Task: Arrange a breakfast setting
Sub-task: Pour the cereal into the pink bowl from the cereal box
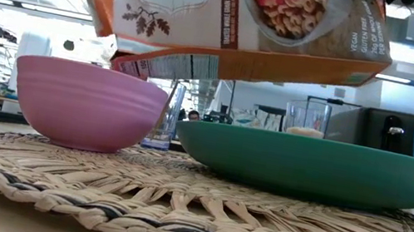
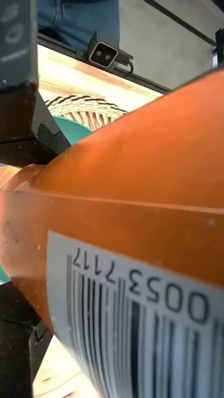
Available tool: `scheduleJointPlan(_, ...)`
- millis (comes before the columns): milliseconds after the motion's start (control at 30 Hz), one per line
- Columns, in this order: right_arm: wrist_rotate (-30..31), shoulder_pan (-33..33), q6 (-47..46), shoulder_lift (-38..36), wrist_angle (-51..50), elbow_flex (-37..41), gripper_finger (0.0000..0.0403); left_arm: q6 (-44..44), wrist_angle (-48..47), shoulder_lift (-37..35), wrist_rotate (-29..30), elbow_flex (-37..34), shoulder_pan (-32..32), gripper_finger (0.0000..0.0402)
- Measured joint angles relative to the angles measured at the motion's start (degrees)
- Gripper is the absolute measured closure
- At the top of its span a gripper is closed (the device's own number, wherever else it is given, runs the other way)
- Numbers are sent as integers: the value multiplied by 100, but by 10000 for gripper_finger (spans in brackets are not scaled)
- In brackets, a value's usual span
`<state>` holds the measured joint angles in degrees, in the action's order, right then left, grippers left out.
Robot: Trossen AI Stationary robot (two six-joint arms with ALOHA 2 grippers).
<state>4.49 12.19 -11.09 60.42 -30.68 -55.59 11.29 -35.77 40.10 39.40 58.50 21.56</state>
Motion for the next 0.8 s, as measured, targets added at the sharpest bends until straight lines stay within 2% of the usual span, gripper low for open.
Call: scheduleJointPlan(800, 0, 0, 32, 2, -60, 0, 150, 43, 11, 0, 0, 0, 0, 260)
